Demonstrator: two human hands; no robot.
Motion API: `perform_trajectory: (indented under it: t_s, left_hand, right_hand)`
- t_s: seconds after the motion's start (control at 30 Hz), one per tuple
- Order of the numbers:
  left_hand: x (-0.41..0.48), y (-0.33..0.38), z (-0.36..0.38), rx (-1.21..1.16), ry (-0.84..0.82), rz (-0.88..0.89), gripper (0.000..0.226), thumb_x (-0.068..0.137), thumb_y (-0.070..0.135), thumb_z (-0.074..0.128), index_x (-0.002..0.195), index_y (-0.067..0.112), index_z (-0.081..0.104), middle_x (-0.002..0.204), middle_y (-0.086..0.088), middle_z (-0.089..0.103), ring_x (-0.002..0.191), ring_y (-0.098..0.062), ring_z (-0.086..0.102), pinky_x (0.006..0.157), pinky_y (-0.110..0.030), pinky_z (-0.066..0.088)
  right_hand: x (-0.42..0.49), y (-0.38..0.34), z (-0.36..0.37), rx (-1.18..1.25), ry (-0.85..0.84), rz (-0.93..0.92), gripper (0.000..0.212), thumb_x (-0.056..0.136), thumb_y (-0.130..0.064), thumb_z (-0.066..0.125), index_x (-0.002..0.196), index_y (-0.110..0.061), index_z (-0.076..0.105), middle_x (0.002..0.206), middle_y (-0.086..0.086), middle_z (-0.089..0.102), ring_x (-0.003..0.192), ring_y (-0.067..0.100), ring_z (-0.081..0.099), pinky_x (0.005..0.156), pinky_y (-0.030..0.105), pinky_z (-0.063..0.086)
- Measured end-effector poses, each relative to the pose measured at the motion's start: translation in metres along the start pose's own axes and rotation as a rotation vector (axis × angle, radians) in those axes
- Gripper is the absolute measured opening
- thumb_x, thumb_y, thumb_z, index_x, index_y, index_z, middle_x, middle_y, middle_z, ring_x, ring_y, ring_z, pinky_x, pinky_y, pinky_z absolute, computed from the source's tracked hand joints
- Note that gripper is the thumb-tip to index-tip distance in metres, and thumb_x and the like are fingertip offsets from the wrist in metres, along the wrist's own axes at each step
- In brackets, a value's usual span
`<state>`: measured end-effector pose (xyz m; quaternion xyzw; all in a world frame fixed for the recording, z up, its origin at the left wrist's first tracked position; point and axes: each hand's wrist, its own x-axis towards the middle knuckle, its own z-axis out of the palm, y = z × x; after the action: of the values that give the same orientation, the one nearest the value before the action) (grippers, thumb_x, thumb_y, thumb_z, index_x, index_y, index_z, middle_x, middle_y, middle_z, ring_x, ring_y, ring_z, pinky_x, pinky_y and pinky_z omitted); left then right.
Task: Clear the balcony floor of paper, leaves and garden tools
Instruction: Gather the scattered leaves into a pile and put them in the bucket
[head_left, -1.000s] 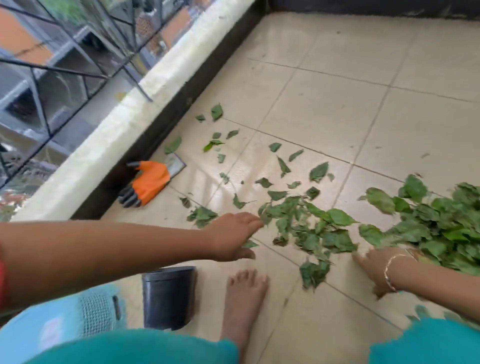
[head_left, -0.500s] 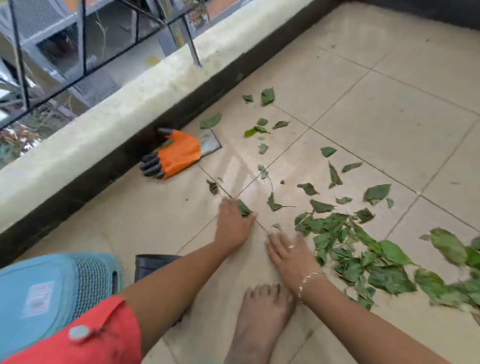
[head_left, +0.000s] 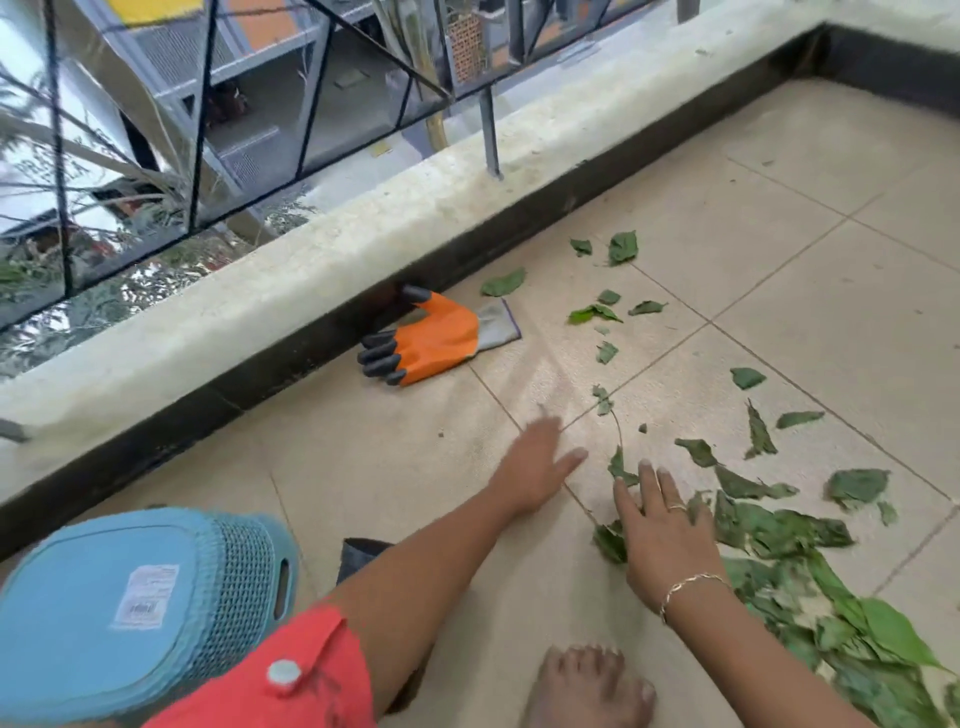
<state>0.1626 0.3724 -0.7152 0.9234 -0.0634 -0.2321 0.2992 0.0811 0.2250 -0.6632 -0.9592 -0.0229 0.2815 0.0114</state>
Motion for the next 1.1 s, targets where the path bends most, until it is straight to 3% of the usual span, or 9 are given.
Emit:
perform_trajectory:
  t_s: [0.1,0.2,0.27,0.33,0.43,0.53,0.67,0.93,1.1]
  left_hand:
    - [-0.018,0.017,0.015,-0.136,0.083,0.136,0.059,0.095,0.051,0.036,0.143,0.016,0.035,0.146,-0.006,0.040,0.134,-0.021,0.037,0.112,-0.035,0.027]
    - [-0.001,0.002,0.008,-0.167,0.236,0.020,0.084,0.083,0.071,0.020,0.142,0.013,0.037,0.151,-0.009,0.031,0.141,-0.024,0.025,0.116,-0.038,0.020]
    - [0.013,-0.009,0.001,-0.072,0.284,-0.088,0.070,0.091,0.059,0.032,0.144,0.013,0.032,0.155,-0.011,0.019,0.144,-0.027,0.014,0.118,-0.040,0.013]
    - [0.027,-0.016,-0.005,0.003,0.317,-0.213,0.065,0.095,0.046,0.042,0.148,0.014,0.021,0.158,-0.011,0.007,0.145,-0.027,0.004,0.119,-0.039,0.007]
    - [0.056,-0.015,-0.029,0.228,0.276,-0.287,0.090,0.086,0.050,0.057,0.150,0.016,0.005,0.158,-0.010,-0.006,0.146,-0.027,-0.005,0.117,-0.041,-0.001]
    - [0.090,-0.012,-0.066,0.525,0.255,-0.236,0.109,0.075,0.051,0.068,0.150,0.013,-0.002,0.157,-0.013,-0.009,0.145,-0.031,-0.008,0.117,-0.044,-0.004]
    - [0.119,-0.013,-0.091,0.778,0.134,-0.272,0.122,0.067,0.052,0.074,0.149,0.008,-0.005,0.156,-0.018,-0.004,0.145,-0.034,-0.004,0.116,-0.050,-0.002]
    - [0.138,-0.008,-0.097,0.821,-0.001,-0.414,0.122,0.062,0.054,0.077,0.148,0.010,0.003,0.152,-0.015,0.015,0.143,-0.031,0.012,0.115,-0.053,-0.002]
    - [0.139,-0.007,-0.101,0.772,-0.025,-0.419,0.121,0.059,0.050,0.080,0.148,0.013,0.006,0.153,-0.015,0.013,0.142,-0.033,0.012,0.115,-0.053,-0.002]
  right_hand:
    - [0.002,-0.003,-0.003,-0.009,0.003,-0.049,0.069,0.093,-0.002,0.030,0.148,-0.018,-0.008,0.154,0.013,-0.020,0.144,0.029,-0.012,0.115,0.054,0.004]
    - [0.008,-0.010,0.000,-0.076,-0.075,-0.204,0.066,0.095,-0.004,0.027,0.148,-0.017,-0.011,0.153,0.012,-0.023,0.143,0.028,-0.015,0.114,0.052,0.004]
    - [0.010,-0.002,0.002,-0.127,-0.147,-0.213,0.060,0.096,-0.006,0.022,0.149,-0.015,-0.005,0.155,0.010,-0.017,0.143,0.027,-0.013,0.114,0.051,0.004]
    - [0.013,0.014,-0.005,-0.138,-0.130,-0.067,0.056,0.096,-0.006,0.020,0.149,-0.015,0.005,0.157,0.011,-0.007,0.144,0.029,-0.006,0.114,0.053,0.006]
    - [0.024,0.033,-0.029,-0.125,-0.039,0.026,0.067,0.088,0.004,0.026,0.148,-0.019,0.006,0.155,0.016,-0.010,0.144,0.032,-0.006,0.116,0.052,0.008]
    - [0.065,0.029,-0.058,-0.097,0.022,-0.095,0.075,0.083,0.011,0.030,0.148,-0.020,0.006,0.155,0.015,-0.012,0.144,0.030,-0.009,0.117,0.048,0.006]
    - [0.158,0.001,-0.096,-0.132,0.206,-0.337,0.055,0.089,-0.001,0.037,0.140,-0.015,0.023,0.155,0.013,0.004,0.143,0.028,0.006,0.112,0.044,0.022]
    - [0.298,-0.069,-0.143,-0.198,0.298,-0.473,0.055,0.090,-0.018,0.051,0.140,-0.017,0.029,0.152,0.015,0.016,0.138,0.032,0.024,0.102,0.044,0.033]
    - [0.312,-0.034,-0.136,-0.250,0.265,-0.443,0.046,0.094,-0.010,0.034,0.139,-0.014,0.031,0.151,0.010,0.024,0.135,0.028,0.029,0.100,0.046,0.033]
